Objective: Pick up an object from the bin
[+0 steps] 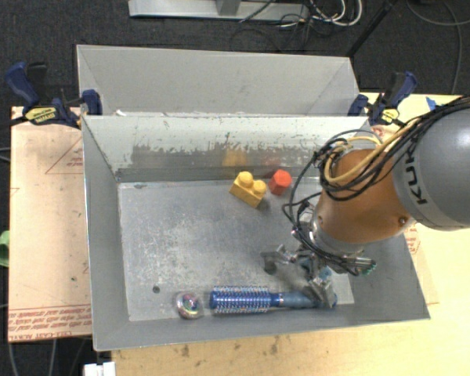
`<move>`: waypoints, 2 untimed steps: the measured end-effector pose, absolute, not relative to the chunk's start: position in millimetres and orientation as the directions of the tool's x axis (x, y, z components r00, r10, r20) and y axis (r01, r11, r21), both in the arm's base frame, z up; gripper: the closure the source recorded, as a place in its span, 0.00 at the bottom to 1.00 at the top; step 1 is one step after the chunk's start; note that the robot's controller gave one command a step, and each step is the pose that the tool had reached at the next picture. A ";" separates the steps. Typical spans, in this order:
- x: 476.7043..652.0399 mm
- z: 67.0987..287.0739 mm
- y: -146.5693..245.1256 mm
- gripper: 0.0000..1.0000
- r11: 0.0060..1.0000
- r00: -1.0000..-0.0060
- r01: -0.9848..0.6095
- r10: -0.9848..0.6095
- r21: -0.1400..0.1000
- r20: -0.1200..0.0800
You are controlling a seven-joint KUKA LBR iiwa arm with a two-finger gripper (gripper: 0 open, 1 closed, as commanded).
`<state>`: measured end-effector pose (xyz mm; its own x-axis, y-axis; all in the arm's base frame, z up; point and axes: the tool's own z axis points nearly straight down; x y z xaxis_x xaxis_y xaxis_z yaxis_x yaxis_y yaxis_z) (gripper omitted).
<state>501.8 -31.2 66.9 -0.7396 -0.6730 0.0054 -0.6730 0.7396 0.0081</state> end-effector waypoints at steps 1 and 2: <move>485.1 73.0 -7.5 0.00 0.645 -0.645 -0.764 -0.764 -0.003 -0.005; 566.8 73.6 -84.5 0.00 0.734 -0.734 -0.679 -0.679 -0.007 -0.006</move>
Offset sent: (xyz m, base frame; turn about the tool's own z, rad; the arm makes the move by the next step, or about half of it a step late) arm -0.0187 0.0221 0.0049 -0.1320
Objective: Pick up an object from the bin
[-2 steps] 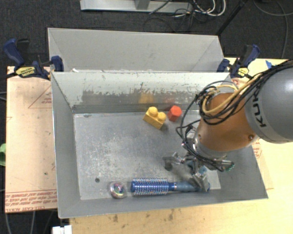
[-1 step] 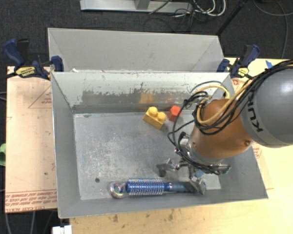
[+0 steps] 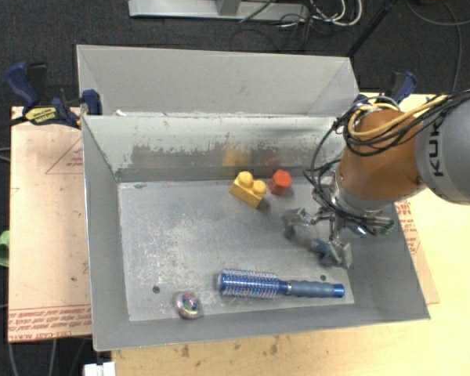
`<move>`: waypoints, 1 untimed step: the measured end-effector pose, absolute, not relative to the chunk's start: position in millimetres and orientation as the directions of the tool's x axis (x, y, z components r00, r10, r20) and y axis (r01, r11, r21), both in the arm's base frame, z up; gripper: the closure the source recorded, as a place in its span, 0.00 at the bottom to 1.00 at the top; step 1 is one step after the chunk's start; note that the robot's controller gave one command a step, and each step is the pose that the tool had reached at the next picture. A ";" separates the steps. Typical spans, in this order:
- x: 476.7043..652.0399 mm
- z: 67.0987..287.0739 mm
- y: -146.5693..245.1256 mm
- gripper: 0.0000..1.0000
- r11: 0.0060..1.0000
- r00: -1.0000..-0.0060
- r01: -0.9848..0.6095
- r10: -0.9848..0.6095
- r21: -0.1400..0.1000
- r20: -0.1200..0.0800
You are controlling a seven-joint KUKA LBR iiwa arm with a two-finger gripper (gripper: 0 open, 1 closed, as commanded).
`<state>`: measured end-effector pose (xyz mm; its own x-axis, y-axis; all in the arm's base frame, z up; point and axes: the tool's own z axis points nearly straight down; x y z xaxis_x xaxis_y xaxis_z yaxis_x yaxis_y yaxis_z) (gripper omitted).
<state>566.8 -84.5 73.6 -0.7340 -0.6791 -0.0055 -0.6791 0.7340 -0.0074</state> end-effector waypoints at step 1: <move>508.3 75.0 -7.5 0.00 0.669 -0.669 -0.743 -0.743 -0.015 -0.022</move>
Offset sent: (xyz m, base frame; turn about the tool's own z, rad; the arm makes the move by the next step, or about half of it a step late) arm -0.0638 0.0707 -0.0023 -0.0774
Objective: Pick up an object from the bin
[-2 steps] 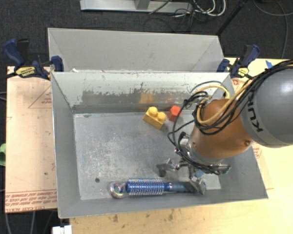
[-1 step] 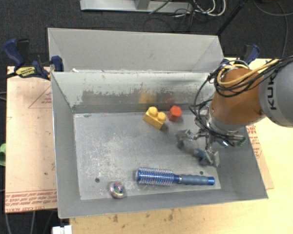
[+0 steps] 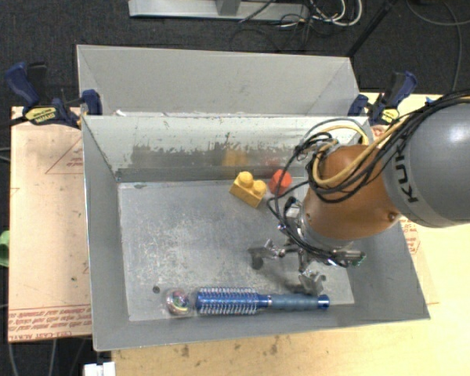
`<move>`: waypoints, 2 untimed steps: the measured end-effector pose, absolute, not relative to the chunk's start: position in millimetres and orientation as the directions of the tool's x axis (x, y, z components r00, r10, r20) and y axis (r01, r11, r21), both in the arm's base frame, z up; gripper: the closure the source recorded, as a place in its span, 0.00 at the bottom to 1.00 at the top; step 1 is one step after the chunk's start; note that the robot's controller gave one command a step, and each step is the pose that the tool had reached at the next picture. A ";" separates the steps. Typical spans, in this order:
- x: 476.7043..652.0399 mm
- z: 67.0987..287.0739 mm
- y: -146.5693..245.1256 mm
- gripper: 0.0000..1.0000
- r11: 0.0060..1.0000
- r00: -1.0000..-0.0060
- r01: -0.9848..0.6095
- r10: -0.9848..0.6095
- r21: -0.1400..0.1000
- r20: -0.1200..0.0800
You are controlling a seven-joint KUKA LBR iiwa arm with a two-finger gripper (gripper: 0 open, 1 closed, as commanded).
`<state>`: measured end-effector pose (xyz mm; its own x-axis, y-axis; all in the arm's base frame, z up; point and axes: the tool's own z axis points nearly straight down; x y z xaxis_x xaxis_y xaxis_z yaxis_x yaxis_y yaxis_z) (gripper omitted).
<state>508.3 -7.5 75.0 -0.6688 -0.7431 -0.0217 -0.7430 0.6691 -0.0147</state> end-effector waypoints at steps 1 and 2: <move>494.3 82.0 14.1 0.00 0.638 -0.637 -0.769 -0.770 -0.038 -0.038; 525.5 147.1 -7.7 0.00 0.737 -0.737 -0.676 -0.676 -0.007 -0.009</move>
Offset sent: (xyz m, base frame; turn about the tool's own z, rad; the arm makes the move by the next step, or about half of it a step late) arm -0.0285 0.0199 -0.0010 -0.0302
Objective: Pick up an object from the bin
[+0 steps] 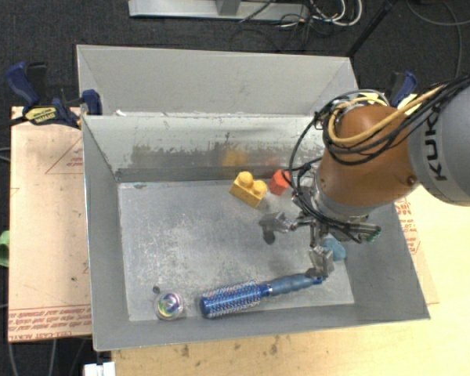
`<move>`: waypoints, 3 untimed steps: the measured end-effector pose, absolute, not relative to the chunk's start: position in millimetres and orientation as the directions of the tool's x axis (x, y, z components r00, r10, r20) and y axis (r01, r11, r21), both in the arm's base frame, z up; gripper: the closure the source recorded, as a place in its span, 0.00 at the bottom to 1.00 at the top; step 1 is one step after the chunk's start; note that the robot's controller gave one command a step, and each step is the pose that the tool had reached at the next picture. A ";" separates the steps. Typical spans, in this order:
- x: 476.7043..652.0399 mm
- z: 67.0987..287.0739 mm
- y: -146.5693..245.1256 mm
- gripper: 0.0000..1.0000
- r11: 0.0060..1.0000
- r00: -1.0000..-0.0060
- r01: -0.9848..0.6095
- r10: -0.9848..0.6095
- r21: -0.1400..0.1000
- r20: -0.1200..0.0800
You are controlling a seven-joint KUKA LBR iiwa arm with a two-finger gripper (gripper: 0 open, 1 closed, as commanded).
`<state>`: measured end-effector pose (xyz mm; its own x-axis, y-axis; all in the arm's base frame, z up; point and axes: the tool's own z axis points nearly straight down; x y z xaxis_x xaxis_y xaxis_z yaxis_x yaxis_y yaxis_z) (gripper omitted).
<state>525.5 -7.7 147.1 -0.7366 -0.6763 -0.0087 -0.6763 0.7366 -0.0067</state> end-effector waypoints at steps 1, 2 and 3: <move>507.7 69.5 -7.3 0.00 0.722 -0.722 -0.691 -0.691 0.007 0.004; 510.5 73.6 -7.2 1.00 0.723 -0.723 -0.691 -0.691 0.001 -0.001; 532.1 165.8 -28.4 1.00 0.713 -0.713 -0.701 -0.701 -0.009 -0.009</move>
Offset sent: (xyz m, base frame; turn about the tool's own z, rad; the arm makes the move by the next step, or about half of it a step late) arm -0.0156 -0.0005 -0.0730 -0.0197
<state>532.1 -28.4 165.8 -0.7129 -0.7012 -0.0093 -0.7011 0.7130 -0.0088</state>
